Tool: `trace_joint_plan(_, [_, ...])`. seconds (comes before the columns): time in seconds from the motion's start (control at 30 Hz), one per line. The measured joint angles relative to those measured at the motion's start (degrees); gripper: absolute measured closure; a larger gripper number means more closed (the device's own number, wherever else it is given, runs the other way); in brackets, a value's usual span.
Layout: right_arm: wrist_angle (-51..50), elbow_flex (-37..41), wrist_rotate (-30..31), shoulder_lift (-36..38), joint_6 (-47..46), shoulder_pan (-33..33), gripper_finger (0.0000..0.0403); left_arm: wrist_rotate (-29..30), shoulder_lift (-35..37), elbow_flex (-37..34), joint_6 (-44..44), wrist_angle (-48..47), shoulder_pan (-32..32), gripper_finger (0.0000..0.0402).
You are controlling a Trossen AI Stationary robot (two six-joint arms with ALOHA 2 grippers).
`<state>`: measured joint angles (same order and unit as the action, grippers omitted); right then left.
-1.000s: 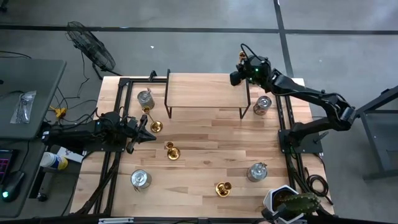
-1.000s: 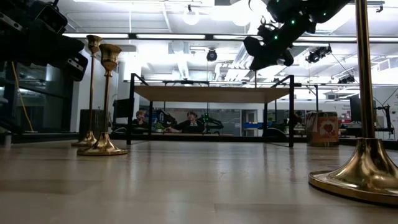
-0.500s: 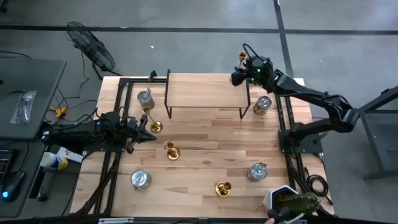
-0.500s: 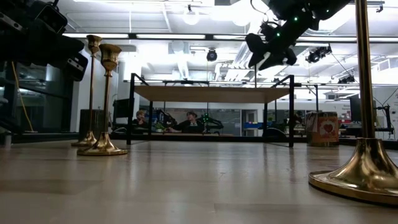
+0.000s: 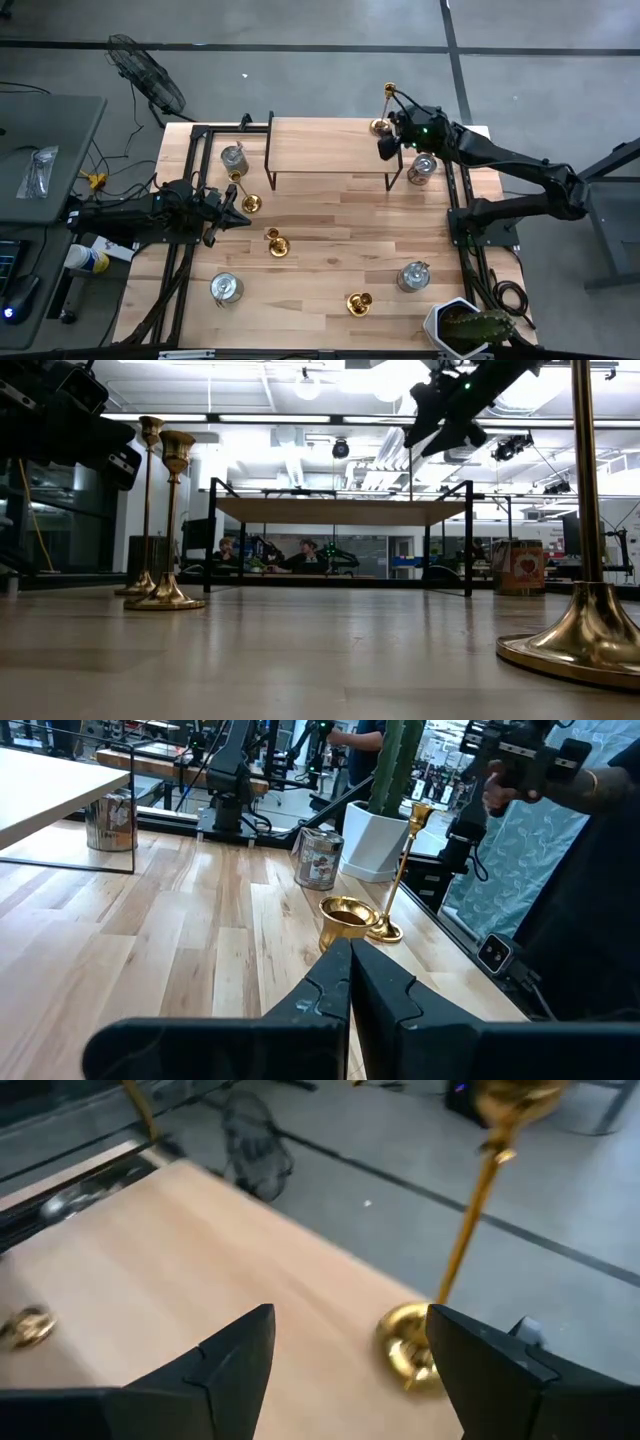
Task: Pick & Place candle stick holders
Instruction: Align the gold candle holder on the shelf with the gold candle holder
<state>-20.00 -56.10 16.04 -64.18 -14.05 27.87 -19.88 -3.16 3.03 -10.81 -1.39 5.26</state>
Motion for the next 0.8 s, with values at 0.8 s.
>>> trace_joint_plan(0.8, [-18.9,2.5,-21.8,5.7,5.0,-25.5,0.0152,0.0,0.0,0.0,0.0,0.0,0.0,0.0402])
